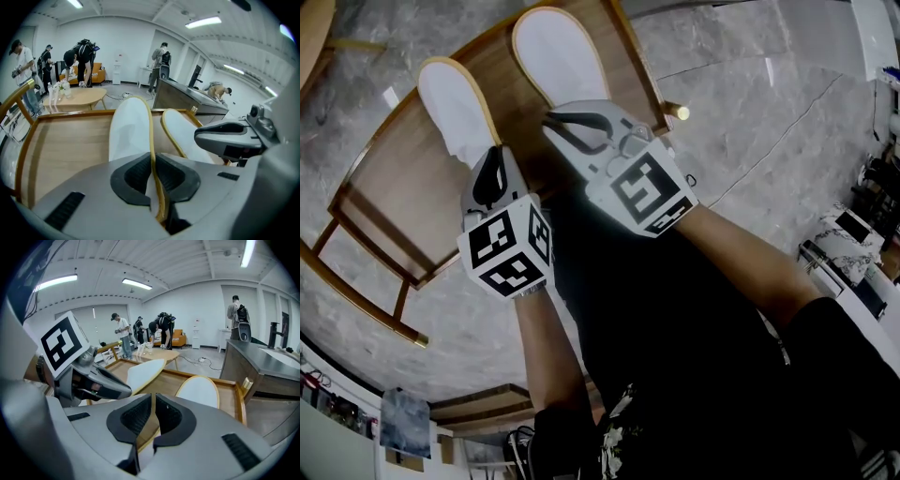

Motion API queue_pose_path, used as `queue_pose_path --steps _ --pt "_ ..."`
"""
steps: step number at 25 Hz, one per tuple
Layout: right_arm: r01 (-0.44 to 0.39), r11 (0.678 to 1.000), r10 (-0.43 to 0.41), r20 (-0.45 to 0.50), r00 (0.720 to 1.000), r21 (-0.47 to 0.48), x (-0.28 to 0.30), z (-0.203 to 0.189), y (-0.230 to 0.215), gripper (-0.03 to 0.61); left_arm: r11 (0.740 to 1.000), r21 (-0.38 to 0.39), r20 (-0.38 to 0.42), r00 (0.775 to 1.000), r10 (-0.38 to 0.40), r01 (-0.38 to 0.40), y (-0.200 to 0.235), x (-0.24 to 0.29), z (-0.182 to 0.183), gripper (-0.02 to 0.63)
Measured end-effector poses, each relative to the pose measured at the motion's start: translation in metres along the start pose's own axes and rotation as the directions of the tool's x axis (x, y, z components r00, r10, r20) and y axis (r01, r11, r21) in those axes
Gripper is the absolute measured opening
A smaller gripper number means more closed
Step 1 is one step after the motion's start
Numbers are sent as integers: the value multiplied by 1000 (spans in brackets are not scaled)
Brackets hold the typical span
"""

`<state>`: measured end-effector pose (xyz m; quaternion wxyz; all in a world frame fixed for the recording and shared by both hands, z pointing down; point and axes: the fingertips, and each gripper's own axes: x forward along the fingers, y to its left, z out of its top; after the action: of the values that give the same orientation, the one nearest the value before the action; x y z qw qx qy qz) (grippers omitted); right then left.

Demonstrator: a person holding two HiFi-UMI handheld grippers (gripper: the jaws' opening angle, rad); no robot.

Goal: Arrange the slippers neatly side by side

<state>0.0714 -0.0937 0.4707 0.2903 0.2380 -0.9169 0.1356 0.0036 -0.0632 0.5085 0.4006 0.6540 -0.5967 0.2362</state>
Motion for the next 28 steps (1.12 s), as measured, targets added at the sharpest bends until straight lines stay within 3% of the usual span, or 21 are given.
queue_pose_path --steps 7,11,15,22,24,25,28 --pt "32 999 -32 13 999 31 -4 0 -17 21 997 45 23 998 -58 57 -22 1 10 26" --pt "84 994 -87 31 996 72 -11 1 -41 31 994 112 59 998 -19 13 -4 -12 26 30" --pt "137 985 -140 21 990 106 -11 -2 -66 88 989 144 99 995 2 -16 21 -24 49 77" --pt "173 957 -165 -50 985 234 4 -24 -84 123 987 155 22 999 -36 32 30 4 44 120" --pt "172 954 -163 -58 985 245 5 -24 -88 89 989 145 -1 999 -40 40 30 14 40 116" --pt "164 954 -154 -57 986 250 7 -23 -86 35 989 141 -12 999 -35 36 32 17 36 103" --pt "139 953 -135 -34 990 270 10 -17 -81 13 992 128 -32 999 -13 17 40 24 27 52"
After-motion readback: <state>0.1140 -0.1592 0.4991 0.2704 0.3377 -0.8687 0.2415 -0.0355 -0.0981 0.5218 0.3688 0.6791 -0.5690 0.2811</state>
